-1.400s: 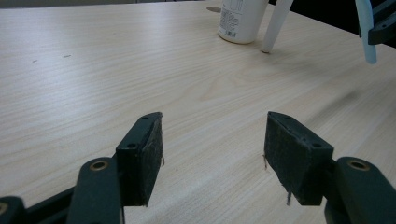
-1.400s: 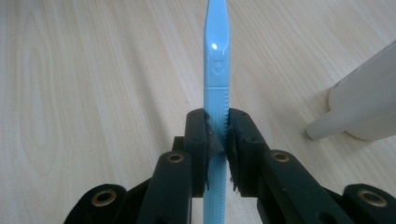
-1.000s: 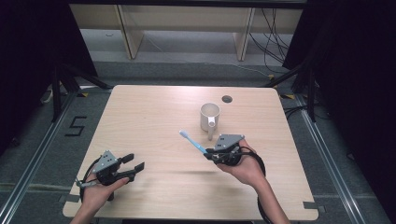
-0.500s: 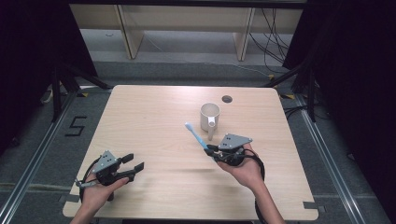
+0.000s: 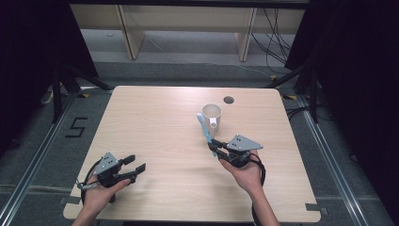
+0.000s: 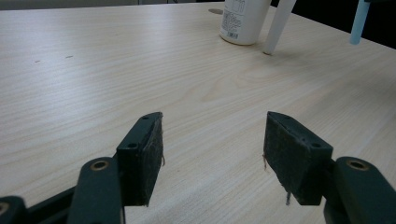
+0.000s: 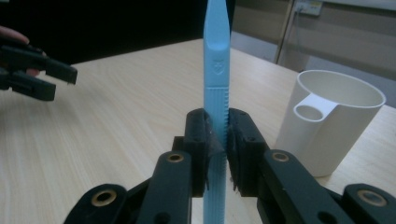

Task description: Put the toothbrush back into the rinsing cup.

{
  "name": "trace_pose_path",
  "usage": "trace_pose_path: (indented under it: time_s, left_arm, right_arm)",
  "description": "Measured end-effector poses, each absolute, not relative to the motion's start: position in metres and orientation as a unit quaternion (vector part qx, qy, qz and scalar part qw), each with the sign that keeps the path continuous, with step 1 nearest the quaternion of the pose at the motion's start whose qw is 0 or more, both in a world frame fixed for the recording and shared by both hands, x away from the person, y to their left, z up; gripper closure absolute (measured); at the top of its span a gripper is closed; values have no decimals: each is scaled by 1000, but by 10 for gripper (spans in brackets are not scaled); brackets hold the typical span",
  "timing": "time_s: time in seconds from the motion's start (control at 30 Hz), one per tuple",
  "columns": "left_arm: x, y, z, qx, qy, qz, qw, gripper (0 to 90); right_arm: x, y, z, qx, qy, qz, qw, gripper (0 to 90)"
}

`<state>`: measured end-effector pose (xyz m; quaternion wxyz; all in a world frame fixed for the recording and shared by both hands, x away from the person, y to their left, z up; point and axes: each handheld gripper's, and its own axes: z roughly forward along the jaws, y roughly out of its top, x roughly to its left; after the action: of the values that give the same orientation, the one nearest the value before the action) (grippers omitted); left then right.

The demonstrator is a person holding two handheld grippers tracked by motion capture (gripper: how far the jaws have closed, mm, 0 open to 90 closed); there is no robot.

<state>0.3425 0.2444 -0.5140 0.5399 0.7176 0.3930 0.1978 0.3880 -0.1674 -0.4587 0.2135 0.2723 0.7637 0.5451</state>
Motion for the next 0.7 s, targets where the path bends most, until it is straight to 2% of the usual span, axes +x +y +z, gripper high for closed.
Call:
trace_pose_path:
  time_s: [0.13,0.47,0.7]
  left_arm:
    - [343,244,-515,714,393,199,544,374]
    - [343,250,-515,699,389,222,557,373]
    - [345,254,-514,696,384,233,559,373]
  right_arm:
    - [388,-171,-459,284,753,555,209,792]
    - [388,-182,-458,293,705,597,248,793]
    - [387,-187,-456,305,694,608,238,792]
